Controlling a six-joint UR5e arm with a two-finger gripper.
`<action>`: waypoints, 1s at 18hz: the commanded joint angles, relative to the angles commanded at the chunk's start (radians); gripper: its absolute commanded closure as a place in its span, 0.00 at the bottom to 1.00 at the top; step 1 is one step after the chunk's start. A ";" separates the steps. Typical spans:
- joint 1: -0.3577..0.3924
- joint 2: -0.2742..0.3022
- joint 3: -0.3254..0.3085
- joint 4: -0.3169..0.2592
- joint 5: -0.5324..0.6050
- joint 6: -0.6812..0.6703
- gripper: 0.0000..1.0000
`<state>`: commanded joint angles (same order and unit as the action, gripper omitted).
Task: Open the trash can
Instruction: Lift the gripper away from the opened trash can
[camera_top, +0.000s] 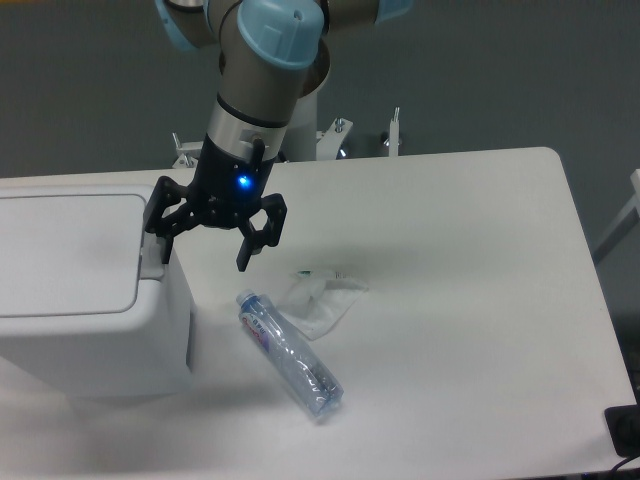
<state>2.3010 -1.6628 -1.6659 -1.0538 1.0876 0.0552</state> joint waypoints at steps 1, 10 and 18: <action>0.000 0.002 0.000 0.002 0.000 0.002 0.00; 0.103 0.017 0.217 0.051 0.069 -0.006 0.00; 0.287 0.043 0.229 0.006 0.218 0.268 0.00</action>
<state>2.5876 -1.6200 -1.4372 -1.0474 1.3052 0.3228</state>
